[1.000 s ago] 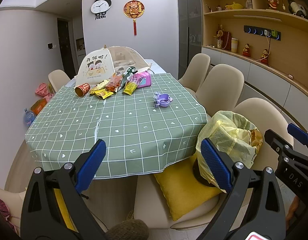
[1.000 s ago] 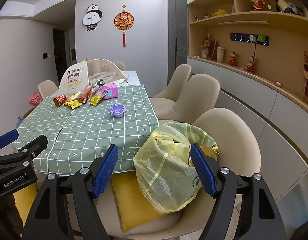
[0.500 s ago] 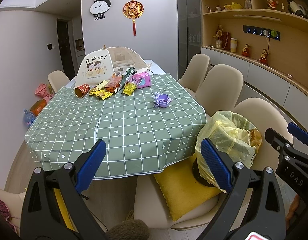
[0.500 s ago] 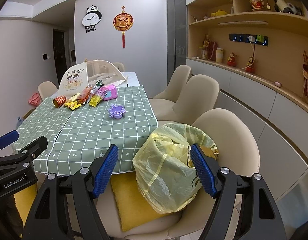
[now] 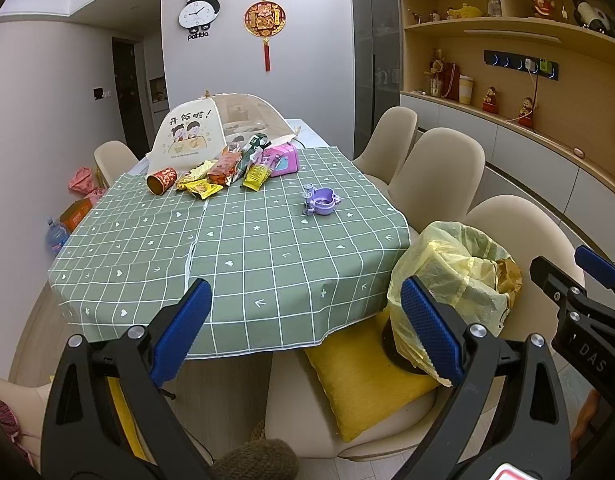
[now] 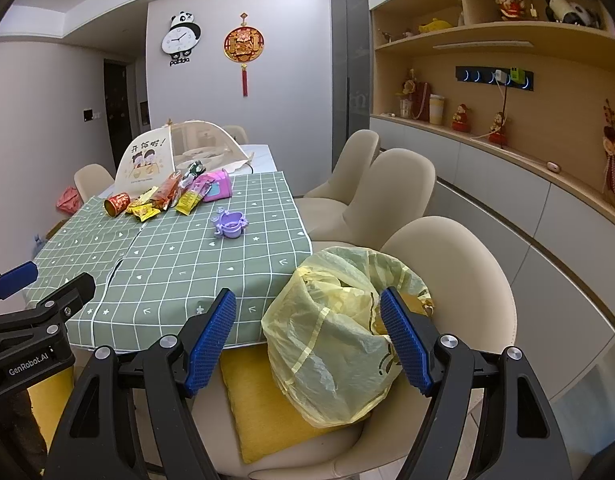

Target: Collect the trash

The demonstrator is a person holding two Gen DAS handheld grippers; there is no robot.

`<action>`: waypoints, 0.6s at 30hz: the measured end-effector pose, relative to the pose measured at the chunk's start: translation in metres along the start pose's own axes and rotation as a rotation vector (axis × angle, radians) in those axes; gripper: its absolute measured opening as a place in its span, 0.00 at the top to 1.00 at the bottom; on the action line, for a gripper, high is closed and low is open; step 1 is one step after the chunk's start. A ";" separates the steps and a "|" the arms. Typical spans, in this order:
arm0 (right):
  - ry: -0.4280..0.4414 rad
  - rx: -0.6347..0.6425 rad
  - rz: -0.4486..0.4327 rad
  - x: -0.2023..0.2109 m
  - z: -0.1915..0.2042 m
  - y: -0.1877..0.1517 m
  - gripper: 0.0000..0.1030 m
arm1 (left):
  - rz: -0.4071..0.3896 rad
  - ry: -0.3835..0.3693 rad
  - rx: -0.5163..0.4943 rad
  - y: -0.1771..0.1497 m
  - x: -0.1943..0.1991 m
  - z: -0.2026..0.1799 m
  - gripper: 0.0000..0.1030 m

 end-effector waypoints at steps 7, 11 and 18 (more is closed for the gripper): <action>-0.003 -0.002 0.001 0.000 -0.002 0.000 0.31 | 0.003 -0.002 -0.002 0.001 0.000 -0.001 0.12; -0.003 -0.001 0.002 0.000 -0.002 0.000 0.31 | 0.004 -0.003 -0.002 0.001 0.000 -0.001 0.12; -0.001 -0.002 0.003 0.000 -0.002 0.000 0.31 | 0.006 0.001 0.007 0.003 -0.002 0.000 0.12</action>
Point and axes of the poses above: each gripper's, at about its wrist camera, not at the fingertips, and x roughly against the way its jaws point, z to its left, y to its top, the point moved 5 cm from there along -x, roughly the way its jaws point, and after that the axes turned 12 degrees about -x, right-handed, at the moved point
